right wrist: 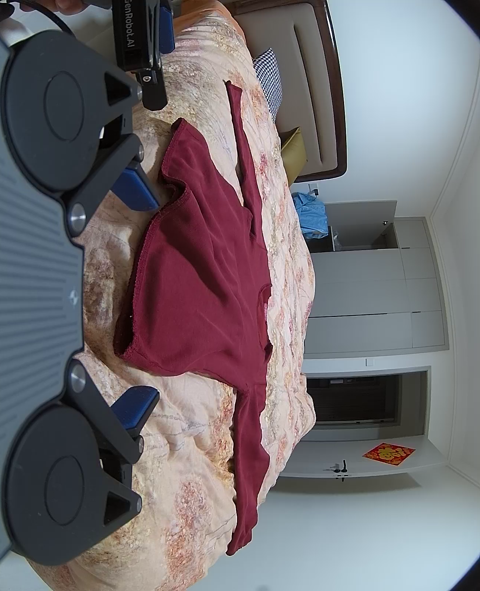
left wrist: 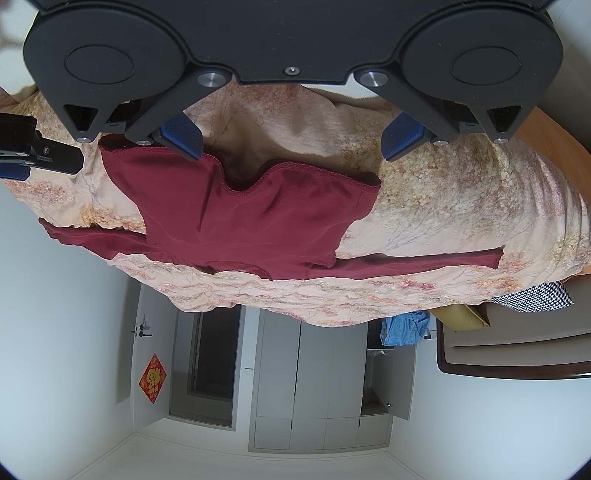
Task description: Fold small clothes
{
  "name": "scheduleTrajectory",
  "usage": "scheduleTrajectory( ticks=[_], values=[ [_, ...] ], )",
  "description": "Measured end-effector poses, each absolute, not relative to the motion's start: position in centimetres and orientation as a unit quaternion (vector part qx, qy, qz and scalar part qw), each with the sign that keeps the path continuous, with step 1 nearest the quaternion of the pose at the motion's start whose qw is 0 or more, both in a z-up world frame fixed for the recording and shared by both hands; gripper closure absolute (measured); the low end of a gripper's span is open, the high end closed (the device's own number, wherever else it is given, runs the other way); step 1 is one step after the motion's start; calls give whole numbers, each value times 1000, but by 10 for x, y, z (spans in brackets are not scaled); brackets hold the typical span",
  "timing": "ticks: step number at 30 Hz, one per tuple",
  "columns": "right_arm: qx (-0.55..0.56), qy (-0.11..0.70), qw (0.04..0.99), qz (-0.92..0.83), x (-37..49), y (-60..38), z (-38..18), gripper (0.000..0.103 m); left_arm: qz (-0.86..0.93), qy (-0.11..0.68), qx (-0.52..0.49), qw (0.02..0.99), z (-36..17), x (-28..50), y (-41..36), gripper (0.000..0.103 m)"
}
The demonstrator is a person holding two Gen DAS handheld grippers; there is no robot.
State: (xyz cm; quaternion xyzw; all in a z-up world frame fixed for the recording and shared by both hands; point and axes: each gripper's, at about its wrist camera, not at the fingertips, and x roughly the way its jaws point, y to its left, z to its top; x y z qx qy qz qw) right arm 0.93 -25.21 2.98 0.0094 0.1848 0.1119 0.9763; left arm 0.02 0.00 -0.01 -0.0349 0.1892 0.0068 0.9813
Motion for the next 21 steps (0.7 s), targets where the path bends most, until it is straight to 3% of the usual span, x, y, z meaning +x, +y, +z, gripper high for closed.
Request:
scheduleTrajectory(
  ticks=[21],
  values=[
    [11, 191, 976, 108, 12, -253, 29, 0, 14, 208, -18, 978, -5, 5, -4, 1]
  ],
)
